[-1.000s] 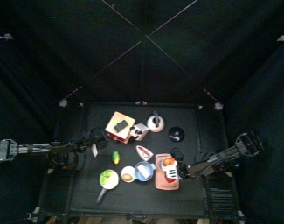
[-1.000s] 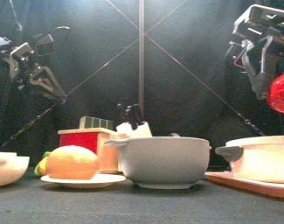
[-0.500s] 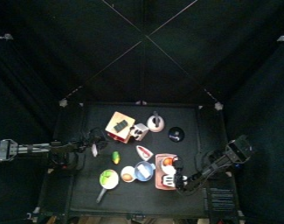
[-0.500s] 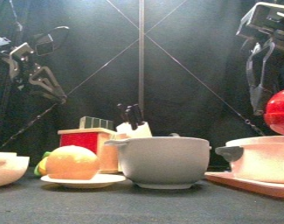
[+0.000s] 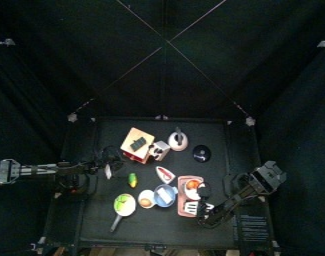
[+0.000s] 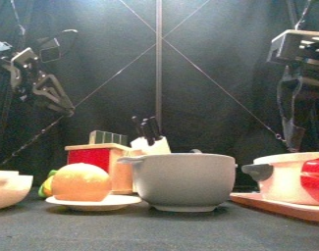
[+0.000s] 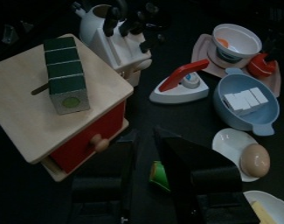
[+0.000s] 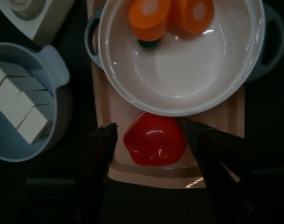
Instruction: Place apple on plate
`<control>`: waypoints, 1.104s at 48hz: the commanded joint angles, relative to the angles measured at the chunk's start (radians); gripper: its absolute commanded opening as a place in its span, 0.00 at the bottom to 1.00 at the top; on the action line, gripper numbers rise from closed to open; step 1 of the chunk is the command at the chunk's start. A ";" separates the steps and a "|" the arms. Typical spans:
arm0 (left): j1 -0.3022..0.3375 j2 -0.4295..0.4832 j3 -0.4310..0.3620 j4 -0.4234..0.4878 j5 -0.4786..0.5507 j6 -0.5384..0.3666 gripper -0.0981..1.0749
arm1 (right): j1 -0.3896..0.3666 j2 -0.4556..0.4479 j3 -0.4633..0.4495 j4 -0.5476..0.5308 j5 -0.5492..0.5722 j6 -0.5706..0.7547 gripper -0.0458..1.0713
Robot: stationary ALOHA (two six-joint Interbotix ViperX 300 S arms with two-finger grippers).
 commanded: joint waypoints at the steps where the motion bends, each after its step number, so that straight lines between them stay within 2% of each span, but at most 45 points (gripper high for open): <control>1: -0.002 0.002 -0.012 0.000 -0.005 -0.002 0.65 | 0.002 -0.018 -0.023 -0.003 0.006 0.002 0.91; 18: -0.002 0.003 -0.012 0.002 -0.005 -0.002 0.65 | 0.025 -0.026 -0.025 -0.003 -0.005 -0.012 0.91; 35: -0.002 0.002 -0.012 0.000 -0.003 -0.002 0.65 | 0.023 -0.021 -0.015 -0.006 -0.069 -0.028 0.91; 53: 0.003 0.002 -0.011 0.003 -0.005 -0.002 0.65 | 0.017 -0.014 0.003 -0.009 -0.107 -0.229 0.91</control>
